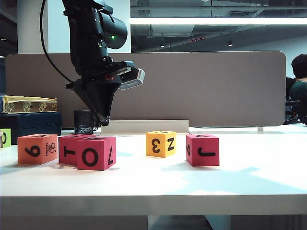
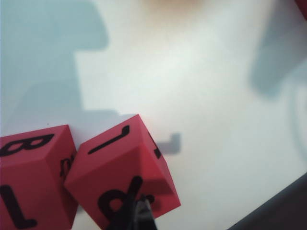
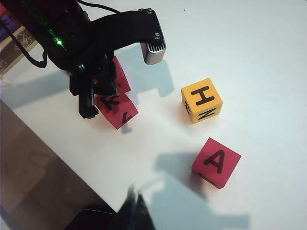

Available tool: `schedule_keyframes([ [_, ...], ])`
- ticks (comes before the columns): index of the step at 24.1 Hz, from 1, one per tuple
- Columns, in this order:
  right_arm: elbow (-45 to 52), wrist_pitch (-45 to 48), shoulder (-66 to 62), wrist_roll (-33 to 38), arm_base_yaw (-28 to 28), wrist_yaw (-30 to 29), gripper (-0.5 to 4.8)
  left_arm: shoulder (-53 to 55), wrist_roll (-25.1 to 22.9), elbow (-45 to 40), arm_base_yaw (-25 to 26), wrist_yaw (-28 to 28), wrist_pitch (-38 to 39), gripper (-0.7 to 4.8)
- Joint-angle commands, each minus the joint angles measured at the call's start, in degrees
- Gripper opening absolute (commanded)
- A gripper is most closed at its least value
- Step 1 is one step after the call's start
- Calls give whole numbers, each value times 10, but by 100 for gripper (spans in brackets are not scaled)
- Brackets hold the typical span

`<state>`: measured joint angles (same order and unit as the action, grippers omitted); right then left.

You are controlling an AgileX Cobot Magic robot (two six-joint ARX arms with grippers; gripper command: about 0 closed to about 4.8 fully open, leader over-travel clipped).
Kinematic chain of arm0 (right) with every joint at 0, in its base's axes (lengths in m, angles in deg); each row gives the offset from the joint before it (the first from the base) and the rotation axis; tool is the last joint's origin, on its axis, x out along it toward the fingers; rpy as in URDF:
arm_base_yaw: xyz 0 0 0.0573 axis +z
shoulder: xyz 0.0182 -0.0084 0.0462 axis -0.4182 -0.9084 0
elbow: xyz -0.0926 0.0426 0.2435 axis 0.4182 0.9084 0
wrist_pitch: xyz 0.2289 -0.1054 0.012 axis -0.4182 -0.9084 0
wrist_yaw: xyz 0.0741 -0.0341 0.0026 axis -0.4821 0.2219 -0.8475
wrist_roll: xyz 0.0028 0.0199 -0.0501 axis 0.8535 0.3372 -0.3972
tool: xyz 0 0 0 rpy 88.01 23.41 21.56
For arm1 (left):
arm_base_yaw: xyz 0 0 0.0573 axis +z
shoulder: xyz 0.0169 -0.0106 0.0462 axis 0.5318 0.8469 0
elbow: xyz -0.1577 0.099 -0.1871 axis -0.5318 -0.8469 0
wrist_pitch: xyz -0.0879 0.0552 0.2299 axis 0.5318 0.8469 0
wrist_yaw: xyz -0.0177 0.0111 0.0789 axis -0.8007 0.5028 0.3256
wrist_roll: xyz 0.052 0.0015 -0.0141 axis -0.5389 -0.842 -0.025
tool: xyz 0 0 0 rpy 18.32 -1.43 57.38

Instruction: Select the appropriate blocks from the scattered letter blocks on the table and arrange them in a row to spell out "ALOHA".

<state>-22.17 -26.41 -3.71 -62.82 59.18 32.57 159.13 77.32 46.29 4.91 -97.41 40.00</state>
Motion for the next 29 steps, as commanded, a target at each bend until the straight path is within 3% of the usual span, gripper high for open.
schedule_keyframes([
  [1, -3, 5, 2, -2, 1, 1, -5, -1, 1, 1, -2, -2, -2, -6],
  [21, -3, 4, 2, -1, 1, 1, -5, 19, 4, -48, -2, 0, -79, -6],
  [29, -3, 0, 2, -1, 1, 5, -5, 54, 4, -48, -2, 52, -120, -6],
])
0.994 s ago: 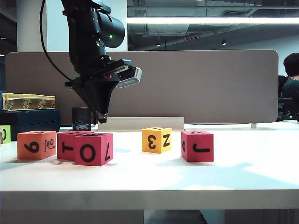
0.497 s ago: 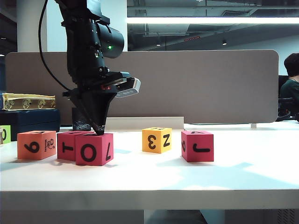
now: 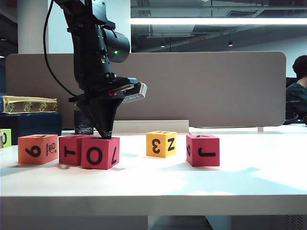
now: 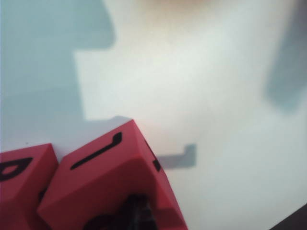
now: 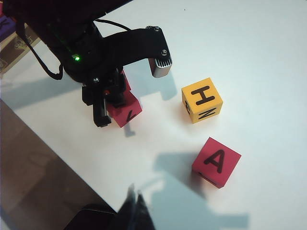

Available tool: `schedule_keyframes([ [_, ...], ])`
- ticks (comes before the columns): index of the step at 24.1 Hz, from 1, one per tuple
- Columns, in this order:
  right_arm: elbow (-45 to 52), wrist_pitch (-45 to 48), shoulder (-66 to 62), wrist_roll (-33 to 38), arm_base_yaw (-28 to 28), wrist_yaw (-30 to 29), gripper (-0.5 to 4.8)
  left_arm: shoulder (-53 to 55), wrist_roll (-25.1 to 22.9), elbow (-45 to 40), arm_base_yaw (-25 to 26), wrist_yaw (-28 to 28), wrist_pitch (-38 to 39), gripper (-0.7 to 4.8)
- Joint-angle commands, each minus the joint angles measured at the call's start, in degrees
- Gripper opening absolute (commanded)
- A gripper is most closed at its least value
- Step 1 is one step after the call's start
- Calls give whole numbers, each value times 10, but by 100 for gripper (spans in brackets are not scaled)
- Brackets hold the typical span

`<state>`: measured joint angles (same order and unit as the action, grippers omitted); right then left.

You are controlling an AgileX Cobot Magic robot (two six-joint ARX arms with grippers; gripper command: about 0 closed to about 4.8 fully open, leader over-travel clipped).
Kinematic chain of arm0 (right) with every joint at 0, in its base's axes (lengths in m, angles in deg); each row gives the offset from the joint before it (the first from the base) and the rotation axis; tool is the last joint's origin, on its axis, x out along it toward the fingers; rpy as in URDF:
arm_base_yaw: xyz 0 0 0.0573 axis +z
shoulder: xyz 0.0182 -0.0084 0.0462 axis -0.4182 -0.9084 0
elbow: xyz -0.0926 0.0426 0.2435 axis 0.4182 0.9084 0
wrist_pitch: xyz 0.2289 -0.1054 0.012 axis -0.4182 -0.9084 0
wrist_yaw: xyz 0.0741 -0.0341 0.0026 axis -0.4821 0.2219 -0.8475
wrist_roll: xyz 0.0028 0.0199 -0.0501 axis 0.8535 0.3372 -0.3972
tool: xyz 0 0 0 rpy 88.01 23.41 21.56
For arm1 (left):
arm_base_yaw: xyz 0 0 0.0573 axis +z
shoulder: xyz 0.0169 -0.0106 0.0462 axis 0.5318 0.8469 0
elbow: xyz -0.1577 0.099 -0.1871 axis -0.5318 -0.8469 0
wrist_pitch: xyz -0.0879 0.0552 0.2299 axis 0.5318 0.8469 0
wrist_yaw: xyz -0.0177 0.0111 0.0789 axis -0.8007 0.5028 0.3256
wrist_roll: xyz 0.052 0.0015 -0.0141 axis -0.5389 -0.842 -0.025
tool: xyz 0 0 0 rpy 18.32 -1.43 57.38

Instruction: Select the appropriate blocks from the scattered letter blocks on the table and arrange them in a row to spell out "ALOHA".

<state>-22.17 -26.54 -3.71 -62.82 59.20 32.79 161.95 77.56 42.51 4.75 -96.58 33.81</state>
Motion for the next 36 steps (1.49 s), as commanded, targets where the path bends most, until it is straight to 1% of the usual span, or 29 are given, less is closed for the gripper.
schedule_keyframes([
  [1, -3, 1, 2, -1, 0, 3, -5, 25, 2, -10, 0, 58, -71, -6],
  [3, -3, 2, 2, -1, 0, 3, -5, 25, 2, -6, 0, 72, -75, -6],
  [11, -3, -3, -4, -1, 0, 3, -5, 25, 2, -7, 0, 84, -76, -6],
  [20, -3, -2, -20, -1, 1, 2, -5, 25, -5, 3, 0, 113, -157, -6],
  [23, -3, 5, -20, -1, 1, 3, -5, 25, -17, 30, 0, 132, -182, -6],
  [25, -3, 7, -20, -1, 1, 3, -5, 25, -18, 51, 0, 135, -183, -6],
  [27, -3, 7, -20, -2, 1, 3, -5, 24, -18, 107, 0, 134, -141, -6],
  [28, -3, 7, -20, -3, 1, 3, -5, 24, -17, 121, 0, 130, -125, -6],
  [30, -3, 9, -23, -12, 1, 3, -5, 24, -18, 148, 0, 103, -99, -6],
  [34, -3, 11, -28, -17, 0, 24, -5, 24, -17, 162, 0, 5, -101, -6],
  [36, -3, 11, -33, -23, 0, 32, -5, 27, -17, 160, 0, -23, -101, -6],
])
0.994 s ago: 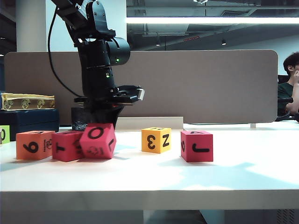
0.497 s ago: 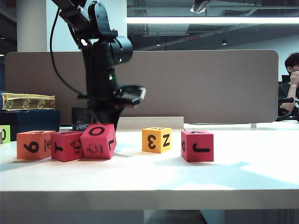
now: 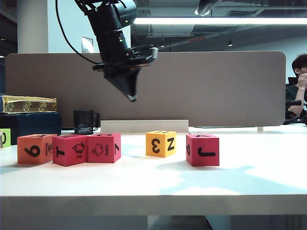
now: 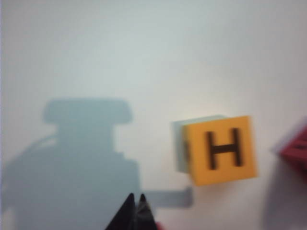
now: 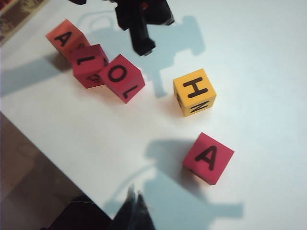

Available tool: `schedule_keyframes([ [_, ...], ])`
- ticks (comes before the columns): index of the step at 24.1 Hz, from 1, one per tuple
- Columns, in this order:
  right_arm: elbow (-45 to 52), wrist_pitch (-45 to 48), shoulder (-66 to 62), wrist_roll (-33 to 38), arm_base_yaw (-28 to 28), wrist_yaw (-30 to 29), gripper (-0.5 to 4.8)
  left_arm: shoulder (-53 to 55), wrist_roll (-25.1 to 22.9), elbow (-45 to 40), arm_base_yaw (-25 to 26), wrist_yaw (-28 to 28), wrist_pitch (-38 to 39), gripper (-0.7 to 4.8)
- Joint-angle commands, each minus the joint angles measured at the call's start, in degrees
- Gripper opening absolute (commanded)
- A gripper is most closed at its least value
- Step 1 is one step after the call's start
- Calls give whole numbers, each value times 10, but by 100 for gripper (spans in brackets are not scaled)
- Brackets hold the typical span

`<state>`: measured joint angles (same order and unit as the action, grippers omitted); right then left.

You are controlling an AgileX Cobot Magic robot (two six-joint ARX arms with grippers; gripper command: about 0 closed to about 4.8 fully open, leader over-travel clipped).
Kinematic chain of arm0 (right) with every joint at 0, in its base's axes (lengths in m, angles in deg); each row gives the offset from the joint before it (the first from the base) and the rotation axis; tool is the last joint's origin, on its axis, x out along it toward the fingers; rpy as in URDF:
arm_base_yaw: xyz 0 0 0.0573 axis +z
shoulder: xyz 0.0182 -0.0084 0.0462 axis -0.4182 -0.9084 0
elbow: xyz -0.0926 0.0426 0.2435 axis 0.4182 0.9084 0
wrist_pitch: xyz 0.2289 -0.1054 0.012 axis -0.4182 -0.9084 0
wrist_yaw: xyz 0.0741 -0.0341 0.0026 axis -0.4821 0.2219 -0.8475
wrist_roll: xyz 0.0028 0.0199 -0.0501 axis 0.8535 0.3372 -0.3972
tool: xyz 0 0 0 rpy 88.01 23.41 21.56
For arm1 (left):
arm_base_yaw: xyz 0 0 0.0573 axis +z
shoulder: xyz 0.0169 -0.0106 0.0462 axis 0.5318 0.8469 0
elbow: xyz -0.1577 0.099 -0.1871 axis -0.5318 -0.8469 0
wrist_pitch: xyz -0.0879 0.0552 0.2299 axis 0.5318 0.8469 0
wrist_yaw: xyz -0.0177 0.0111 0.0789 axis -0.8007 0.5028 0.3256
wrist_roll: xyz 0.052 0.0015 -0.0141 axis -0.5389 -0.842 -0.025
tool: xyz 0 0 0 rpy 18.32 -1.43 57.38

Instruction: Select the appropriate blocks from the scattered letter blocks on the table and arrange them in a row to spell out "ALOHA".

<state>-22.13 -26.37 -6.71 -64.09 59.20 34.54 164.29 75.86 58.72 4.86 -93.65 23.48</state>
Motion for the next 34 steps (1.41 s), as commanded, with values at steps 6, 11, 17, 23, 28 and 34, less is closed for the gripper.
schedule_keyframes([
  [6, -3, 5, -19, -19, 0, 35, -5, 19, 5, -2, -12, -69, -3, 123],
  [11, -3, 5, -18, -19, -1, 35, -5, 33, 30, -2, -20, -67, 2, 371],
  [17, -3, 5, -18, -21, -1, 35, -5, 61, 30, -2, -50, -66, 9, 377],
  [23, -3, 2, -18, -27, -1, 35, -5, 69, 30, -2, -70, -38, -11, 376],
  [28, -3, -9, -18, -30, -1, 35, -5, 80, 30, -2, -76, 0, -11, 376],
  [34, -3, -1, -18, -31, -1, 35, -5, 71, 27, 2, -81, -10, -5, 375],
])
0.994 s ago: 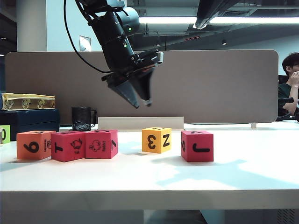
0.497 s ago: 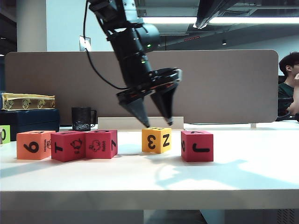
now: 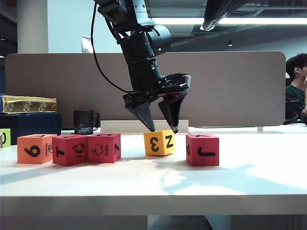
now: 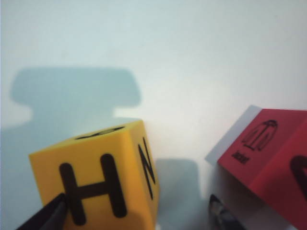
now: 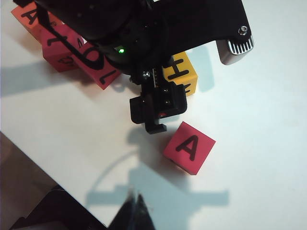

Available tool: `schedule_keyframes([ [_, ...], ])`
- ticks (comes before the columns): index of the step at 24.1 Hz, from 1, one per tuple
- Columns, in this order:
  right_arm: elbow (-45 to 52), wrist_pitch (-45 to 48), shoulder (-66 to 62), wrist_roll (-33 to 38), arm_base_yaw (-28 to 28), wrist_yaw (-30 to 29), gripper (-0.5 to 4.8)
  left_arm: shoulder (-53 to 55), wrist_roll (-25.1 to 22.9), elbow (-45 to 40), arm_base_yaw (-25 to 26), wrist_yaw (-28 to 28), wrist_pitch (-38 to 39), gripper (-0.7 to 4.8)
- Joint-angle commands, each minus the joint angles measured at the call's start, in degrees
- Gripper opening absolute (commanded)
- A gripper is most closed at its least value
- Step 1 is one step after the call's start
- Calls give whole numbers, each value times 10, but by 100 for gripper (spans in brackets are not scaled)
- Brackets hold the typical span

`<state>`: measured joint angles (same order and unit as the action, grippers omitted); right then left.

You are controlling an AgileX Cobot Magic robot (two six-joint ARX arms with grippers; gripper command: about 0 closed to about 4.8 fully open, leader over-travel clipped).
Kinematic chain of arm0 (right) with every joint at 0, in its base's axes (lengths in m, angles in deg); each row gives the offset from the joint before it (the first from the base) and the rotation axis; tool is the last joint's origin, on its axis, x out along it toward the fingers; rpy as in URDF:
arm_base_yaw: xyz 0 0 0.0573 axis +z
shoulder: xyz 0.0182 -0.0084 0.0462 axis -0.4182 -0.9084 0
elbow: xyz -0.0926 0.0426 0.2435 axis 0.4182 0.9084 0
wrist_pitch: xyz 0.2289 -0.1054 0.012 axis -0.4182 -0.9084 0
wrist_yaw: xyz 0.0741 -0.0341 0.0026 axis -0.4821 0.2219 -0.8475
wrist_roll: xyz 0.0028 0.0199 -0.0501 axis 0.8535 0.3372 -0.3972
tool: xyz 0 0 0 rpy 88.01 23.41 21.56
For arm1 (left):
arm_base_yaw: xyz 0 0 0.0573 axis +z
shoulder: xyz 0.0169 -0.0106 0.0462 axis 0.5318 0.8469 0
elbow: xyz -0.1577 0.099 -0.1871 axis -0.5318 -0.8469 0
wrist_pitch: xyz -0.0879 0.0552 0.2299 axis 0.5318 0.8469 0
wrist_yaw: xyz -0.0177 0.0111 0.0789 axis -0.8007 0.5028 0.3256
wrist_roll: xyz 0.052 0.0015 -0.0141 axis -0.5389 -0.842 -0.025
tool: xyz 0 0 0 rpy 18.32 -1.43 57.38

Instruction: Select the appropriate blocks from the scattered letter blocks on the table and arrange them in a row to spell out "ALOHA".

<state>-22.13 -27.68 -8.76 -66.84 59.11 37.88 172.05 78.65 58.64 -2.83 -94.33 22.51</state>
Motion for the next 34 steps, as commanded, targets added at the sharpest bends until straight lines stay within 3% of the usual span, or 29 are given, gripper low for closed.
schedule_keyframes([
  [1, -3, 14, 3, -4, 0, 1, -5, -8, -1, 4, -5, -4, 5, 375],
  [9, -3, 22, 2, -4, 0, 1, -5, -14, -14, 4, -20, -3, 5, 375],
  [16, -3, 18, 3, -4, 0, 1, -5, -18, -4, 4, -19, 66, 3, 376],
  [25, -4, 18, 7, -3, 0, 1, -5, -18, 52, 4, -16, 69, -39, 377],
  [27, -5, 18, 11, -3, 0, 1, -5, -17, 57, 4, -16, 70, -44, 403],
  [28, -6, 17, 13, -3, 0, 1, -5, -17, 71, 4, -14, 73, -47, 443],
  [34, -12, 7, 15, -3, 0, 1, -5, -11, 133, 3, -10, 70, -48, 448],
])
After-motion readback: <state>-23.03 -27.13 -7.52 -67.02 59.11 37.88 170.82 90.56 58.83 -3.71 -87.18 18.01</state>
